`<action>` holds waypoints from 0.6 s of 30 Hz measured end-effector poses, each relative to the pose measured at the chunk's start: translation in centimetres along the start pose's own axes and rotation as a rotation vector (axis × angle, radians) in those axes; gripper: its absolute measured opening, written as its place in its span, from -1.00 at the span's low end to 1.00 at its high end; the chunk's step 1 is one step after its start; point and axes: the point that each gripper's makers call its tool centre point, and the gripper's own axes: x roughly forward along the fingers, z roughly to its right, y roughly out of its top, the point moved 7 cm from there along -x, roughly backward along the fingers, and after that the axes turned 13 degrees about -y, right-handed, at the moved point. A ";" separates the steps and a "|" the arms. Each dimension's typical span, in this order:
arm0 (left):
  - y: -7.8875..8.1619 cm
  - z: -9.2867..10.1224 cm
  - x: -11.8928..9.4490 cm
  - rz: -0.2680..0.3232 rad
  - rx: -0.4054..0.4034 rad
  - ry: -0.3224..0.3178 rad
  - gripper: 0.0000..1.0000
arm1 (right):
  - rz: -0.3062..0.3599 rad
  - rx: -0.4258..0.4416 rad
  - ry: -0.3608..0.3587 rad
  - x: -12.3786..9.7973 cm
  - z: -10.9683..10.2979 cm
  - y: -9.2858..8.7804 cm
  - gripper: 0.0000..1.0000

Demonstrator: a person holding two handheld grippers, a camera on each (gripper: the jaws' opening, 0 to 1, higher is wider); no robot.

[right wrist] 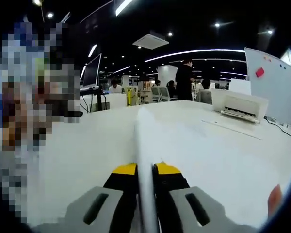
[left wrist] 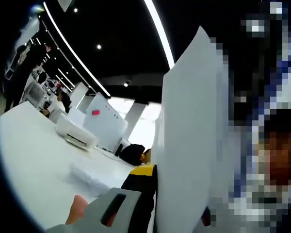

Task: Organize the stack of printing papers by aligning and flattening the scattered papers on the table

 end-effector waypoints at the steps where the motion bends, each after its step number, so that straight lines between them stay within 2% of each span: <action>1: 0.1 -0.1 -0.1 0.002 0.000 0.002 -0.88 | 0.008 0.005 -0.002 -0.1 0.2 0.4 -0.85; 12: 0.2 -0.2 -0.4 0.014 -0.001 0.006 -0.88 | 0.097 0.032 -0.008 -2.3 0.4 3.5 -0.90; 18: -0.4 -0.3 -0.3 0.026 -0.017 0.007 -0.88 | 0.176 0.066 -0.003 -3.7 0.9 6.2 -0.92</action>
